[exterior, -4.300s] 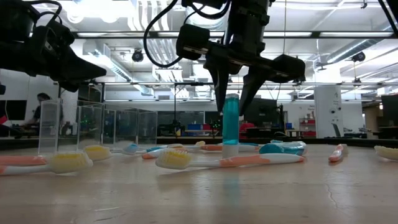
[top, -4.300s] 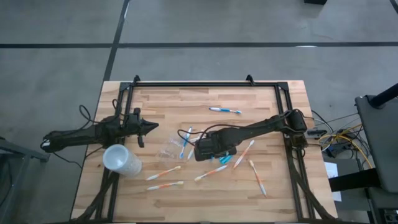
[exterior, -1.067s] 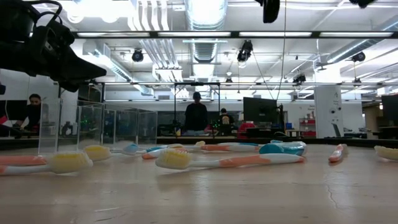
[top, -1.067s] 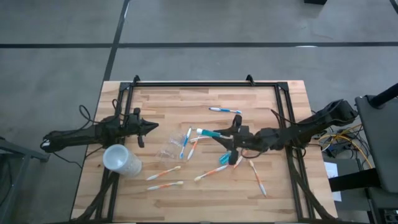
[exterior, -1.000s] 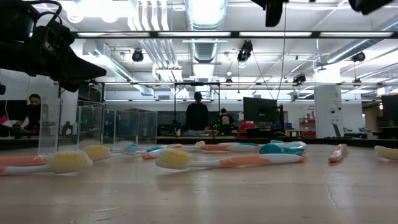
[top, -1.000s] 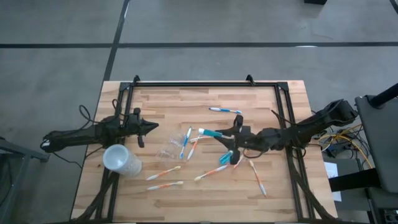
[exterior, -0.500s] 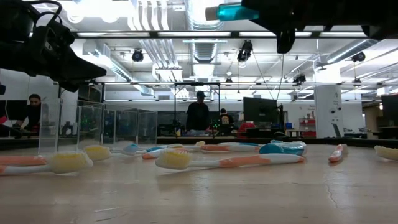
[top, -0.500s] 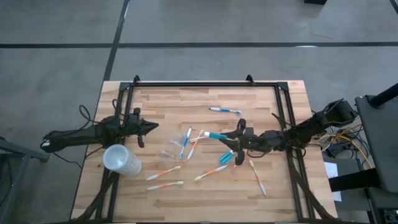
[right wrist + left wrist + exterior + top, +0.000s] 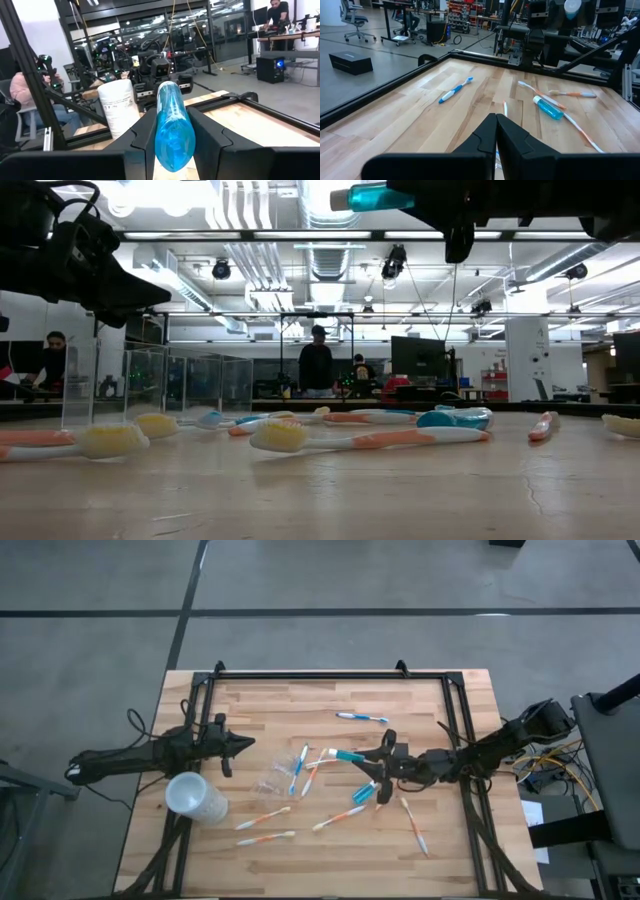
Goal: Pick & Place toothbrushing station
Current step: Put the left mouthwash bottle into the transparent organizer
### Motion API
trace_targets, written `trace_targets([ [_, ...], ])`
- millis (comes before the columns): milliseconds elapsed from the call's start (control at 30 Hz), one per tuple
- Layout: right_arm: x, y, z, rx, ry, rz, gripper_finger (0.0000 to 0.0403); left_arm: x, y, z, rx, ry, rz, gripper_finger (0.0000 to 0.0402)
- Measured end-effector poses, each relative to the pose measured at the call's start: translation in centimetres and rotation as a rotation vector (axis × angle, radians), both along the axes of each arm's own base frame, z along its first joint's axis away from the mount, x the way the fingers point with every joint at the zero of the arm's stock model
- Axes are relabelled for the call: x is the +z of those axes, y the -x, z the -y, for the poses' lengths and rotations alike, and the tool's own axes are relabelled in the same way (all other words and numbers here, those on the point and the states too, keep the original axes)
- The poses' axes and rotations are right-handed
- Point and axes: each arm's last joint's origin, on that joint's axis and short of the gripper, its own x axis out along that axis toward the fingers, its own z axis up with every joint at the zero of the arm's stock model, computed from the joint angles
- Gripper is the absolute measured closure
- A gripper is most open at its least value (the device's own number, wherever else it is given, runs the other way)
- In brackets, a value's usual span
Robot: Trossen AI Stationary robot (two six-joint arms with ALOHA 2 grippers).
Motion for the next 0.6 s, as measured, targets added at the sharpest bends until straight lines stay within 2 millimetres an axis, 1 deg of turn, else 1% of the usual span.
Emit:
trace_targets([
  [333,-0.02,0.00,0.00,-0.001,0.028,-0.007,0.0313,0.00,0.00,0.00,0.000,0.000,0.000,0.0388],
  [500,-0.08,-0.01,-0.01,-0.011,0.111,-0.026,0.0311,0.00,0.00,0.00,0.000,0.000,0.000,0.0388],
  [600,-0.09,-0.02,-0.01,-0.012,0.119,-0.028,0.0310,0.00,0.00,0.00,0.000,0.000,0.000,0.0388],
])
